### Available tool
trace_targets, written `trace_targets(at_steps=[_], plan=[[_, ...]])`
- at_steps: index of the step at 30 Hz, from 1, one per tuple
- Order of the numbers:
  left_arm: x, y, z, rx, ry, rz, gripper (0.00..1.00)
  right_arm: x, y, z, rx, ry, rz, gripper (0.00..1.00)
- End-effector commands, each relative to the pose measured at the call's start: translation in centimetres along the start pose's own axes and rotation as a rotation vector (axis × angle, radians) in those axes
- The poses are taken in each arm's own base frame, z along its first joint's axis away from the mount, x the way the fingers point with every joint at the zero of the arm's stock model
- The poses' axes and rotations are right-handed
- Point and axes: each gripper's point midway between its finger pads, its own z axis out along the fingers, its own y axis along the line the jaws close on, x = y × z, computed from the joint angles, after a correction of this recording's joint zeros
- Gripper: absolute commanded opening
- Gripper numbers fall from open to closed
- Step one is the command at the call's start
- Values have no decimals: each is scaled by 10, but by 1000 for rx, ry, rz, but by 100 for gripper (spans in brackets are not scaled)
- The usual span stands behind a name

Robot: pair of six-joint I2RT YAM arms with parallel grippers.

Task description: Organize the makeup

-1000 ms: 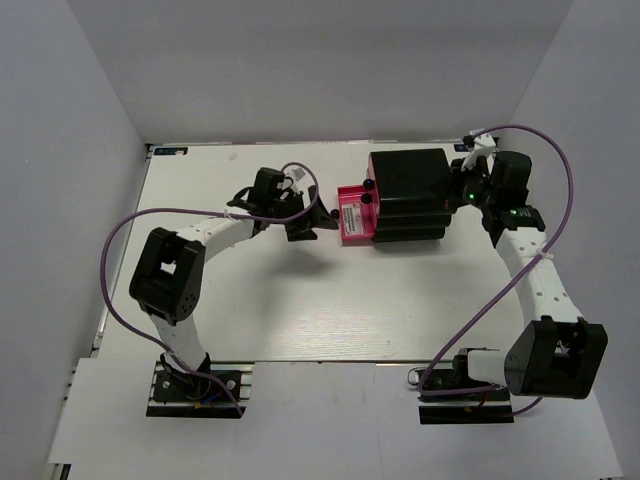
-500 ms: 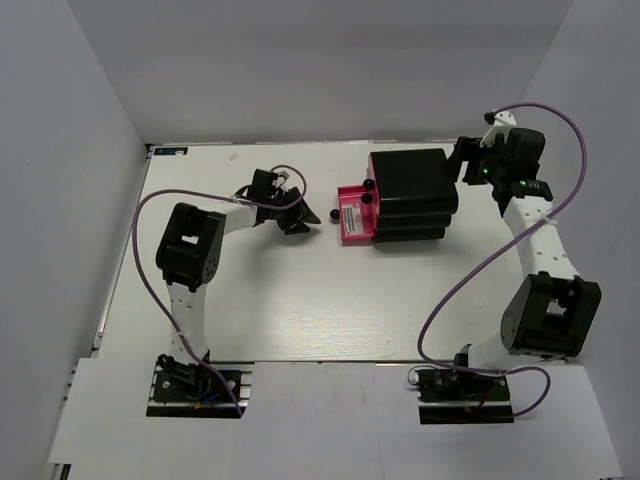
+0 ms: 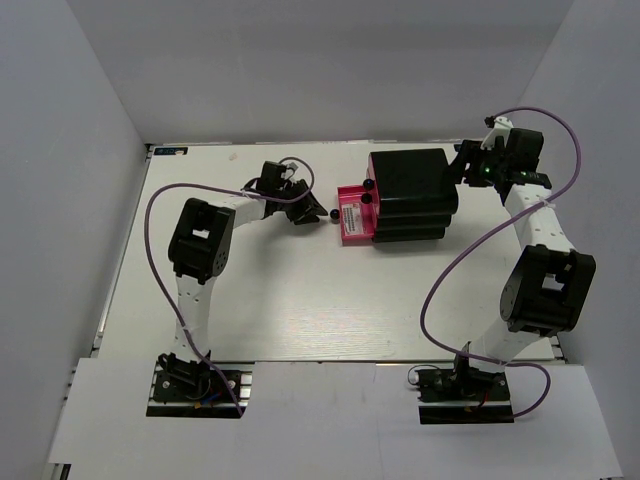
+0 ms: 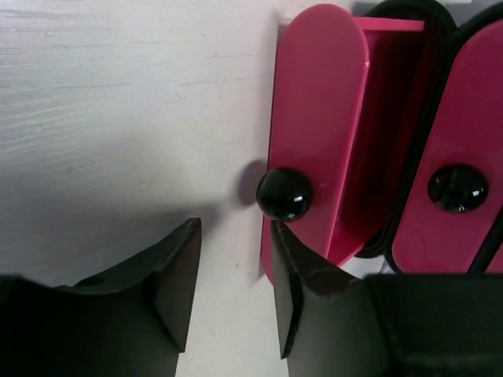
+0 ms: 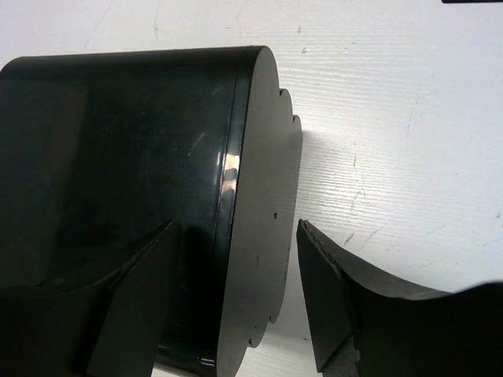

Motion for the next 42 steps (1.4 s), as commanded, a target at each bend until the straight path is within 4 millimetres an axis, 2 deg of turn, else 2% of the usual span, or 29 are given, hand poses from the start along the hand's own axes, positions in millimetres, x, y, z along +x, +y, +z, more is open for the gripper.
trace_targets(at_steps=[1, 9, 20, 28, 36, 42], plan=[[0, -14, 4, 17, 7, 19, 48, -20, 8, -6, -41, -42, -17, 65], [9, -13, 14, 11, 29, 10, 47, -13, 8, -1, -60, -28, -8, 64], [13, -36, 24, 89, 32, 3, 48, -3, 6, 3, -65, 2, -4, 63], [18, -45, 35, 113, 50, -18, 48, 6, 5, 6, -72, 28, 8, 63], [22, -69, 52, 174, 54, -1, 48, 12, 5, 7, -81, 48, 19, 61], [25, -78, 63, 191, 67, -8, 48, 14, 7, 8, -91, 57, 23, 61]])
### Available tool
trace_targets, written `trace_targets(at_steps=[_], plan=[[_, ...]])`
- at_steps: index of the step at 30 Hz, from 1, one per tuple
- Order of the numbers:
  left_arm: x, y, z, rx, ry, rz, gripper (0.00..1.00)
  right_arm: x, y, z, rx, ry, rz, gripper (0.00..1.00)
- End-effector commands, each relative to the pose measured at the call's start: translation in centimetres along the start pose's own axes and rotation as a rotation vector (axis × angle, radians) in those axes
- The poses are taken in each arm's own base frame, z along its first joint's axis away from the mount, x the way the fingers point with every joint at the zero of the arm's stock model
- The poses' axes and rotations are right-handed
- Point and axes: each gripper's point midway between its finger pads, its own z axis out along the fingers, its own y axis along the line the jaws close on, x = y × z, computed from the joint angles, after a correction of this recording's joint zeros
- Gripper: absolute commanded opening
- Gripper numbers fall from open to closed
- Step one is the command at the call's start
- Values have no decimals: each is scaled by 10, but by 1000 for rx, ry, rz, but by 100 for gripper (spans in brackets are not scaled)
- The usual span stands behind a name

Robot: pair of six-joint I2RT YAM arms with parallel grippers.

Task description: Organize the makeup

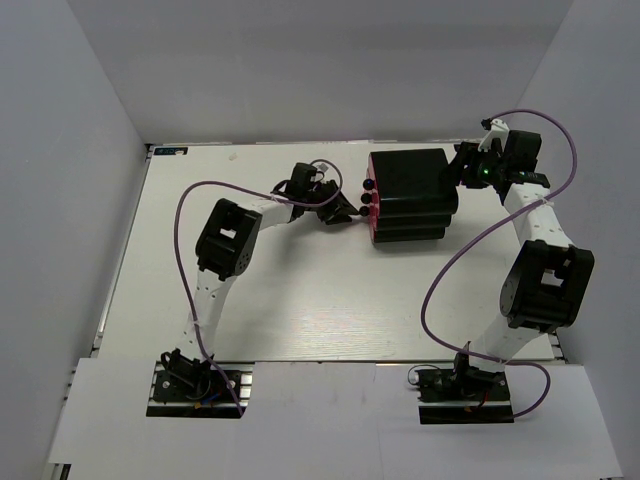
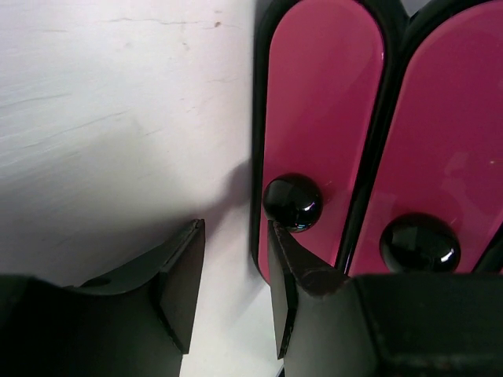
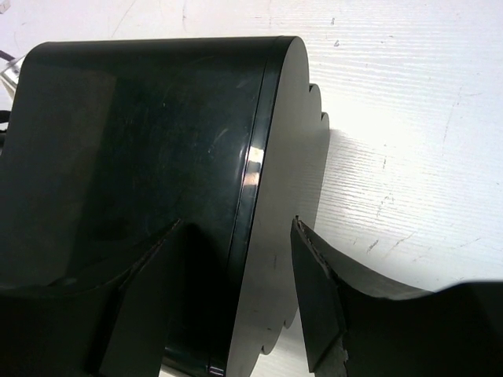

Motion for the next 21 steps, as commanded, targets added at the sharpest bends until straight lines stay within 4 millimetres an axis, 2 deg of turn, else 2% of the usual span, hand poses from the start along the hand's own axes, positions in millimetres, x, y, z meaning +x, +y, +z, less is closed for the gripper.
trace_targets(at_steps=[1, 6, 10, 12, 13, 14, 18, 21], plan=[[-1, -30, 6, 56, -1, 28, 48, 6, -2, 2, -4, 32, 8, 61], [6, -35, 15, 62, 15, 30, 48, 7, -3, 1, -3, 34, 10, 61], [3, -37, 9, 42, -10, 27, 49, 6, -5, 0, 12, 31, 8, 62], [8, -26, 5, 6, -20, 11, 53, 2, -7, -3, 32, 21, 2, 64], [1, -32, -6, 14, -40, 11, 56, 1, -8, -5, 39, 13, 0, 65], [4, -18, -11, -14, -43, -17, 58, 1, -11, -7, 50, 11, 2, 66], [1, -8, -38, -53, -102, -32, 67, -8, -13, -16, 71, -17, -7, 71], [-1, -7, -61, -58, -136, -30, 74, -14, -17, -25, 93, -37, -9, 82]])
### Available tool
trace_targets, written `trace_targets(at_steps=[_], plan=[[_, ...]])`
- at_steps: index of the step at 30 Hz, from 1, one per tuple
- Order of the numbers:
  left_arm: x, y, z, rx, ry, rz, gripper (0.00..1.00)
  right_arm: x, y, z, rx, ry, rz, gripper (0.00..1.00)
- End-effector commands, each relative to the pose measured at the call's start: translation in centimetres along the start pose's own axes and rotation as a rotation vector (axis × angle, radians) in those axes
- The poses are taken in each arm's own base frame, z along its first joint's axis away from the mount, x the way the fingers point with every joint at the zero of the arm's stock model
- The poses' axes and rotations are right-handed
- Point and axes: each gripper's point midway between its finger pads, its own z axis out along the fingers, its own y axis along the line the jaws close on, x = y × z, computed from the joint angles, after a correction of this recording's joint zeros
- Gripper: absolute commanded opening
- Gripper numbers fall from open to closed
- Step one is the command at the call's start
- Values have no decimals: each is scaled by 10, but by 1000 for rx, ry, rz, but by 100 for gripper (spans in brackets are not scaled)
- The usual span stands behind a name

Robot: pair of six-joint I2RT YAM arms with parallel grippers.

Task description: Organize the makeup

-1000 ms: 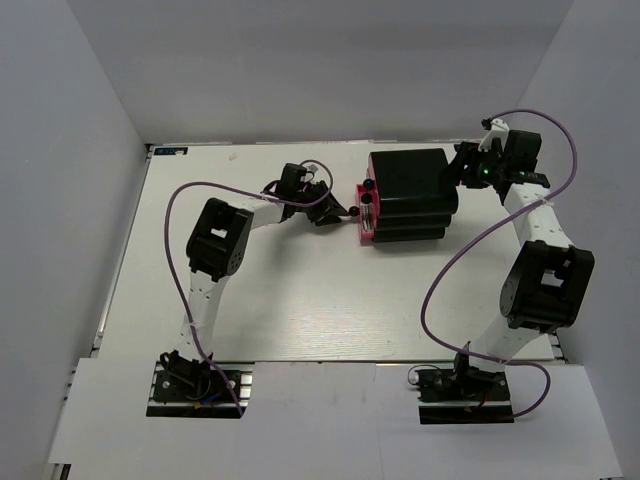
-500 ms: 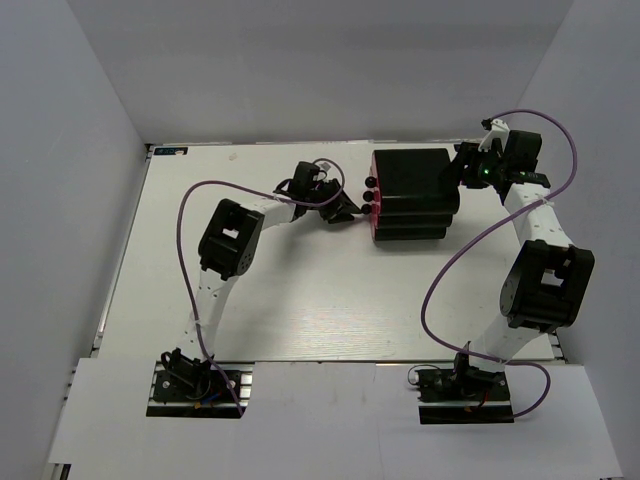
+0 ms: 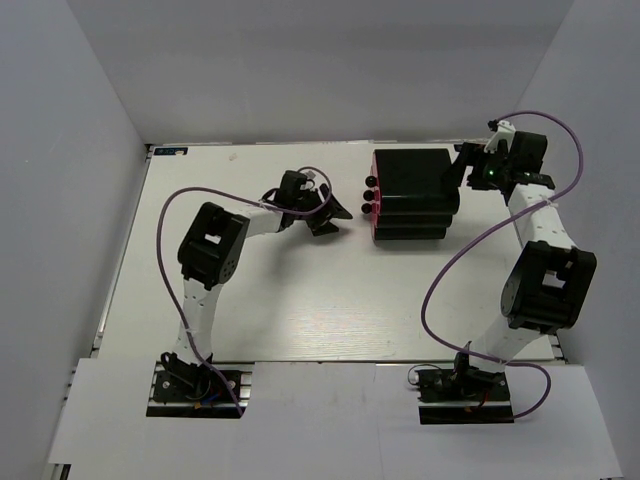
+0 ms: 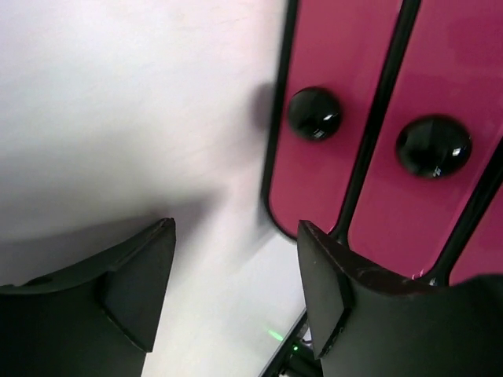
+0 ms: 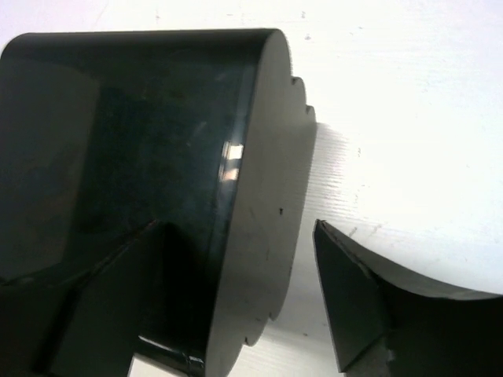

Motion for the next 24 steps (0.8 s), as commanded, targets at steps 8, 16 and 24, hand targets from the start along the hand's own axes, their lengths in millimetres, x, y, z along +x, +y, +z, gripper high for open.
trace_targets(at_steps=[8, 16, 24], plan=[[-26, -7, -97, -43, -152, 138, 93, -40, -4, -70, 96, -120, -140, 89], [3, -61, -208, -10, -243, 619, 98, 14, 45, -130, 58, -177, -283, 89], [36, -29, -305, -187, -512, 870, 98, 71, 72, -169, 82, -330, -355, 89]])
